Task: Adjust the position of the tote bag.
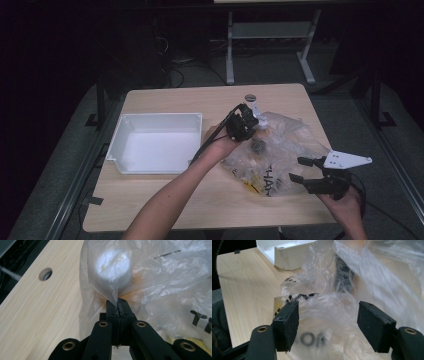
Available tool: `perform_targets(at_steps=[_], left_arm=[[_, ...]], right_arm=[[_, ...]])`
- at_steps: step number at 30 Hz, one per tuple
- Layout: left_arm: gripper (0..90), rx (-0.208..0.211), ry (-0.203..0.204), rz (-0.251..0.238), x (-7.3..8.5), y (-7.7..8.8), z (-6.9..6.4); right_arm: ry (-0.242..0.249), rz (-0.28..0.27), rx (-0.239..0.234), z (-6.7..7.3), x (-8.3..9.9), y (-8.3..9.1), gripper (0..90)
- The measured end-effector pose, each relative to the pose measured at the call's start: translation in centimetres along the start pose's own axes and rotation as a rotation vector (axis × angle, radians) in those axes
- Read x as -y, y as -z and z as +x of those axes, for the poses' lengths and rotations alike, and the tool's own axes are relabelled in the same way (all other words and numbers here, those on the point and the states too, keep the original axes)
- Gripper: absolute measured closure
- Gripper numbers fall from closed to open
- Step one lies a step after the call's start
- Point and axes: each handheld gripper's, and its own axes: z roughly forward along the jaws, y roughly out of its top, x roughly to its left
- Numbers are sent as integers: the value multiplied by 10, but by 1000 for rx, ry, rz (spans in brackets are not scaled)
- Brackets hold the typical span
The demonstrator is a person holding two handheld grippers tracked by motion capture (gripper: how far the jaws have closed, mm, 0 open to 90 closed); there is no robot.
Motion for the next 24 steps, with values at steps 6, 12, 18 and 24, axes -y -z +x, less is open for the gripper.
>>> perform_targets(at_steps=[6, 12, 18, 24], left_arm=[[894, -18, 23, 38, 20, -1, 9], [897, -17, 53, 61, 33, 0, 19], [897, -11, 86, 78, 43, -3, 24], [897, -6, 77, 99, 48, -8, 25]], right_arm=[[6, 13, -22, 2, 0, -4, 341], [-2, 26, -32, 0, 1, -3, 360], [-8, 22, -17, -5, 3, 3, 370], [-1, 17, 9, -7, 1, 10, 380]])
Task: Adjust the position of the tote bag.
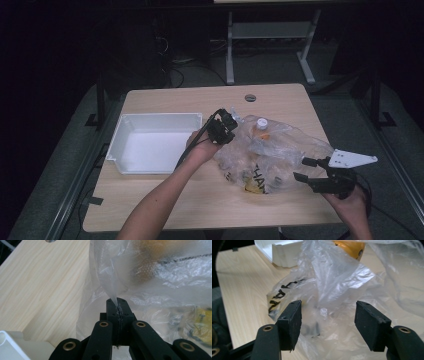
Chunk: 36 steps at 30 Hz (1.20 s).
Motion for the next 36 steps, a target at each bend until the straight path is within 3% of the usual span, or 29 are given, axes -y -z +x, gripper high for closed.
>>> perform_targets(at_steps=[2, 11, 14, 17, 18, 22, 25, 27, 31, 36], left_arm=[[897, -2, -2, 8, 1, -1, 1], [892, 5, -4, 32, 5, -5, 4], [884, 7, 4, 29, 6, -5, 6], [868, 14, 10, 25, 7, -3, 8], [850, 16, 13, 23, 7, -3, 8], [811, 40, 20, 9, 10, 5, 10], [740, 55, 30, -16, 14, 15, 11], [647, 50, 41, -39, 18, 24, 12], [604, 66, 69, -60, 28, 39, 15], [547, 144, 94, -141, 39, 55, 12]], right_arm=[[25, 17, 31, 1, -5, 2, 381], [85, 25, 32, 1, -22, -2, 382], [90, 33, 17, -3, -29, -8, 435], [115, 61, 2, -5, -34, -14, 592], [131, 86, -23, -5, -38, -18, 736], [142, 129, -50, -3, -40, -26, 837], [143, 162, -77, -1, -42, -32, 873], [154, 161, -99, 1, -44, -37, 881], [155, 160, -111, 5, -47, -41, 881], [181, 159, -122, 10, -53, -48, 881]])
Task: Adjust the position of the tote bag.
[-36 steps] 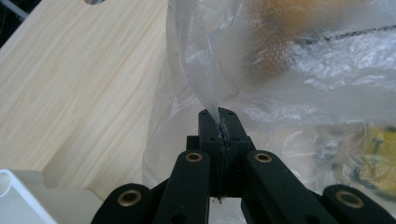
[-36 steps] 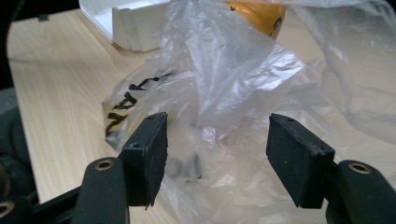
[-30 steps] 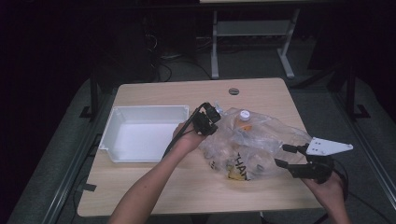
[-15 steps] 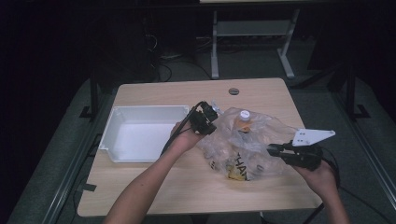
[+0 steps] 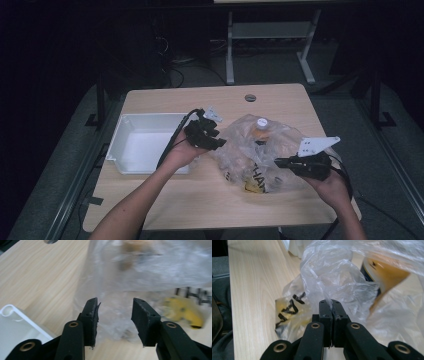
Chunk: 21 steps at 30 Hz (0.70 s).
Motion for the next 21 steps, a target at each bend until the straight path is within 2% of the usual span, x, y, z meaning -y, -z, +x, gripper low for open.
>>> perform_targets(at_steps=[2, 7, 9, 12, 14, 16, 21], left_arm=[[519, 21, -17, -18, 2, 3, -7], [478, 66, -81, -40, 3, 0, -25], [470, 106, -80, -57, 4, -3, -30], [456, 129, -94, -67, 4, -7, -38], [444, 144, -101, -73, 3, -8, -42], [433, 165, -85, -91, 3, -8, -44], [410, 185, -76, -129, 1, -1, -48]], right_arm=[[3, -1, -6, 2, -4, -4, 881], [51, -5, -12, 8, -16, -13, 880], [60, -3, -15, 11, -19, -15, 880], [79, -5, -14, 14, -20, -18, 878], [75, -8, -16, 16, -18, -20, 877], [75, -3, -17, 17, -17, -22, 875], [68, 10, -23, 19, -13, -27, 874]])
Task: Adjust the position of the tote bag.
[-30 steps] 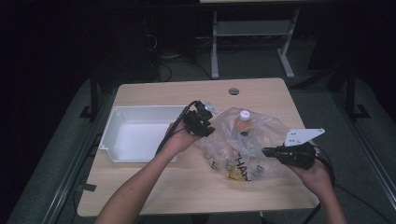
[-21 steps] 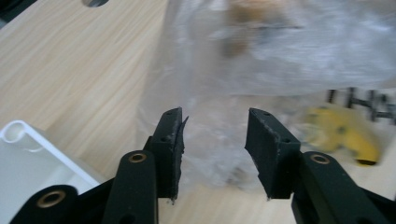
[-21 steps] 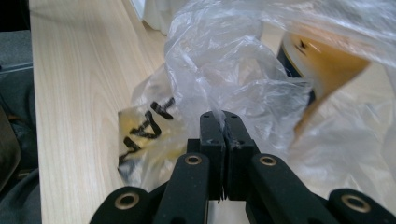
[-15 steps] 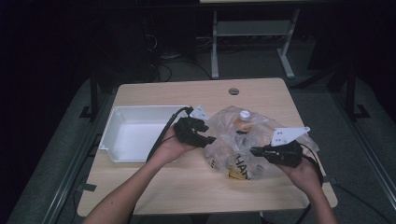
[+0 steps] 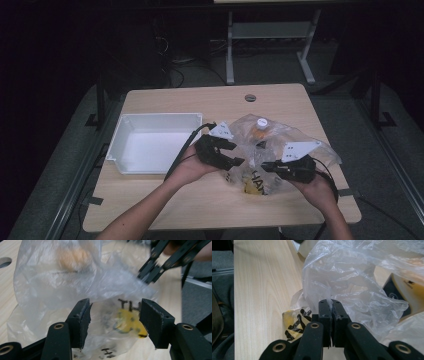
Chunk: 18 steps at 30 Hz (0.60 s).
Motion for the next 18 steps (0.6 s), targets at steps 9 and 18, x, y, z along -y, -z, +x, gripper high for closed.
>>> perform_targets(at_steps=[9, 18], left_arm=[[377, 40, 28, 32, -9, -3, -5], [471, 52, 28, 87, -11, -28, -1]], right_arm=[[11, 5, -18, 7, -1, -11, 866], [63, -4, -50, 21, -7, -15, 866]])
